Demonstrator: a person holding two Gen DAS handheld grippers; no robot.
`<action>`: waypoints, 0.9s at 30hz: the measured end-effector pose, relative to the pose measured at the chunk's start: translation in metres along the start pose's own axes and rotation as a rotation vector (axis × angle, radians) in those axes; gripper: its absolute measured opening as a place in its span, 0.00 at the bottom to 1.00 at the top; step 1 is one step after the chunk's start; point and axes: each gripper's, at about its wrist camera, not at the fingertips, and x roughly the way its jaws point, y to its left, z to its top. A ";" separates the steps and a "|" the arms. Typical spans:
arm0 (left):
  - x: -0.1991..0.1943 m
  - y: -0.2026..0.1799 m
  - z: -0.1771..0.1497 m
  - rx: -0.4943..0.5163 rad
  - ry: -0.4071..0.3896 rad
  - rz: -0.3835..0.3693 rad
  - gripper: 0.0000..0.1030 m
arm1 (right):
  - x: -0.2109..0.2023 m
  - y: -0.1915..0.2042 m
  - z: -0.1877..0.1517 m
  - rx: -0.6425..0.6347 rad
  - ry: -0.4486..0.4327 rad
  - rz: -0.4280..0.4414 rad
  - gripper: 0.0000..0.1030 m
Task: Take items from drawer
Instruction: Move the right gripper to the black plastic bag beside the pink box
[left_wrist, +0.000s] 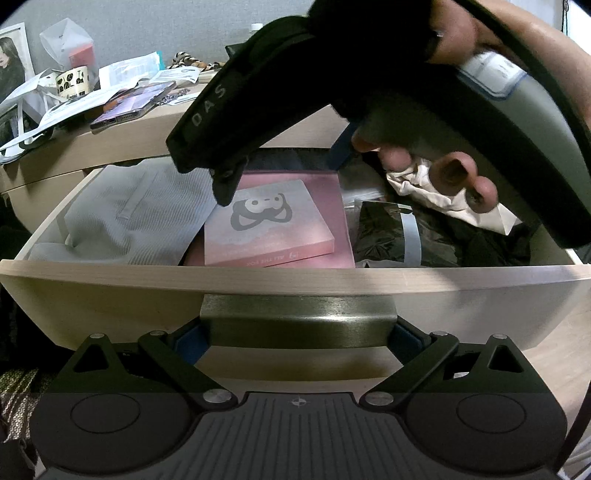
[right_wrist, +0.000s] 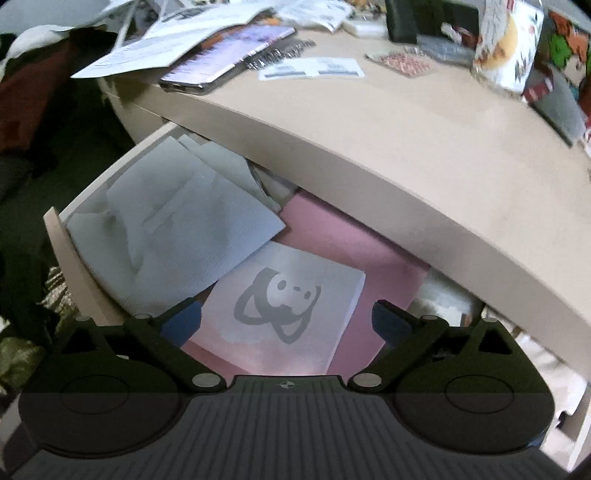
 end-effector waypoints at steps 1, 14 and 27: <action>0.000 0.000 0.000 0.000 0.000 0.000 0.95 | -0.003 -0.001 -0.002 -0.001 -0.016 -0.005 0.99; 0.001 0.001 0.000 -0.004 0.001 0.000 0.95 | -0.046 -0.059 -0.062 0.262 -0.135 -0.269 0.99; 0.002 0.000 0.002 -0.009 0.011 0.009 0.95 | -0.029 -0.057 -0.077 0.061 -0.059 -0.281 0.98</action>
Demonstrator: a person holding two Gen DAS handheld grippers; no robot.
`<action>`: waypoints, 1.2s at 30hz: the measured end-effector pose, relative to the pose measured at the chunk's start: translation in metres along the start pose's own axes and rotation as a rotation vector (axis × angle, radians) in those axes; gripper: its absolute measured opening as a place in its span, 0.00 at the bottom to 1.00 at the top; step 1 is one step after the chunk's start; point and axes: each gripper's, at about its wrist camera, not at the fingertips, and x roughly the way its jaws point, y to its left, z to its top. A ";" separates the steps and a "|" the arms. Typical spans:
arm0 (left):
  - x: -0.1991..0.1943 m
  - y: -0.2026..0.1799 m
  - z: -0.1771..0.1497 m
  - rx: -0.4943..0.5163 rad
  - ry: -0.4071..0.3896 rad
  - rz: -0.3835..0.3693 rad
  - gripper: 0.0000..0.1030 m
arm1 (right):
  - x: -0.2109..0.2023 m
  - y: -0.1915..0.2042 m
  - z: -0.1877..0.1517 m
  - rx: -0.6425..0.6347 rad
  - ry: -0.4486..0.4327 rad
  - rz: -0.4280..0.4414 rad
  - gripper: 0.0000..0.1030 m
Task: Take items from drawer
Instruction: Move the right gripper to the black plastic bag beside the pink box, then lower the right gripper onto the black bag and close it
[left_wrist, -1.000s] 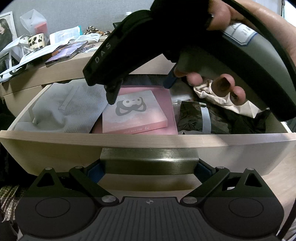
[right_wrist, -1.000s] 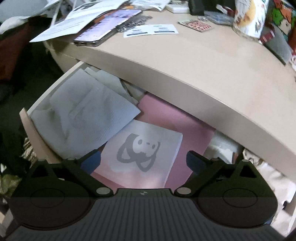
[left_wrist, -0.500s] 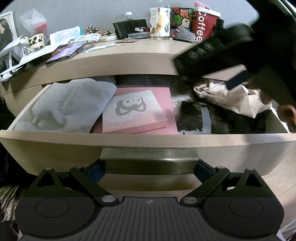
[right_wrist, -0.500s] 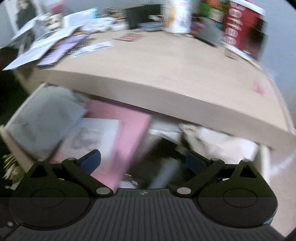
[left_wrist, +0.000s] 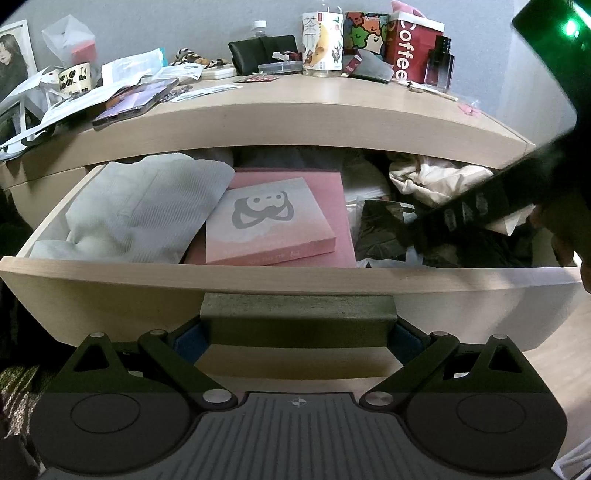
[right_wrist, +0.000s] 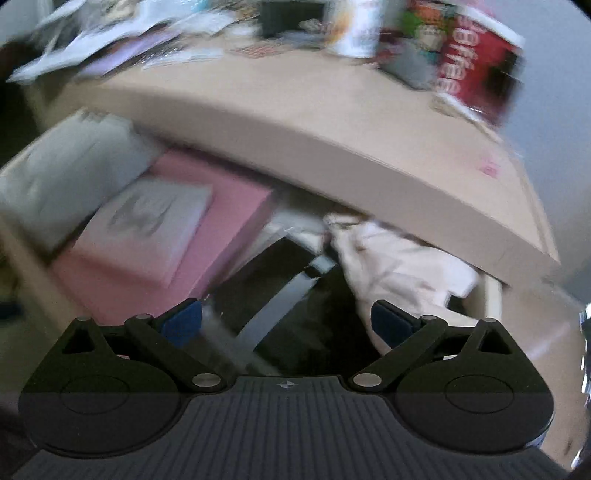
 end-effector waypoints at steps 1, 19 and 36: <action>0.000 0.000 0.000 0.000 0.001 0.000 0.95 | 0.005 0.002 0.001 -0.045 0.019 -0.021 0.97; 0.000 0.000 0.001 0.002 0.012 0.000 0.95 | 0.063 -0.004 0.044 -0.539 0.320 0.161 0.93; 0.001 0.001 0.003 0.002 0.027 0.003 0.95 | 0.103 0.004 0.061 -0.725 0.432 0.159 0.97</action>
